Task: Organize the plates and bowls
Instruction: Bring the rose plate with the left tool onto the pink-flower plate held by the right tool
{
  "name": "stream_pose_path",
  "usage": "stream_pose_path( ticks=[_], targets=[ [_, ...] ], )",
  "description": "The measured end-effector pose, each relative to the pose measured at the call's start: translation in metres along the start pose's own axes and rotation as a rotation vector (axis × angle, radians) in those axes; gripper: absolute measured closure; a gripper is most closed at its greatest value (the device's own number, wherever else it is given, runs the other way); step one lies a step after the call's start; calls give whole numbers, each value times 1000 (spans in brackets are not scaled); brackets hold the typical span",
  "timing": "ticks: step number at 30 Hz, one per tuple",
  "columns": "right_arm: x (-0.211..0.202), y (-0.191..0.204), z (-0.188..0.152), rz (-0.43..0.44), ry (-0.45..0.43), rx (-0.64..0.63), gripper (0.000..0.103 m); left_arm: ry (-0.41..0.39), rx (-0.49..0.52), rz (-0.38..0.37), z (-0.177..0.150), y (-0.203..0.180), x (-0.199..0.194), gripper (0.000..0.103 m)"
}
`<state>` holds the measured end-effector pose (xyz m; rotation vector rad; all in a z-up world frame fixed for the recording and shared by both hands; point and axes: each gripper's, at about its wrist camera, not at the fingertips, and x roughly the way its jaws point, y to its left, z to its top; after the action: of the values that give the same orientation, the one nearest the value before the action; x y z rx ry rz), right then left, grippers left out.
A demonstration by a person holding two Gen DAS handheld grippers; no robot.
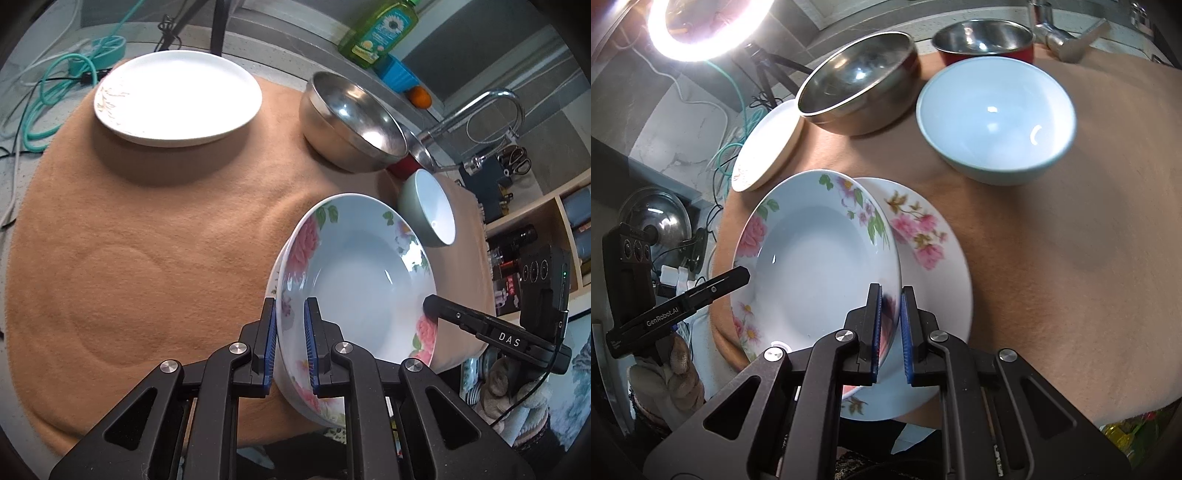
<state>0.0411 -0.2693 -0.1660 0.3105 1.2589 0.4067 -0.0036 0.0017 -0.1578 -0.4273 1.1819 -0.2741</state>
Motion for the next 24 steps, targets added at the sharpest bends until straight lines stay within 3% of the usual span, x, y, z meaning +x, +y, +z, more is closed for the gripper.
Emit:
stream_pose_path(
  ticks=[24],
  targets=[
    [4, -20, -7, -26, 24, 32, 93, 57, 50, 30, -2, -14, 22, 91]
  ],
)
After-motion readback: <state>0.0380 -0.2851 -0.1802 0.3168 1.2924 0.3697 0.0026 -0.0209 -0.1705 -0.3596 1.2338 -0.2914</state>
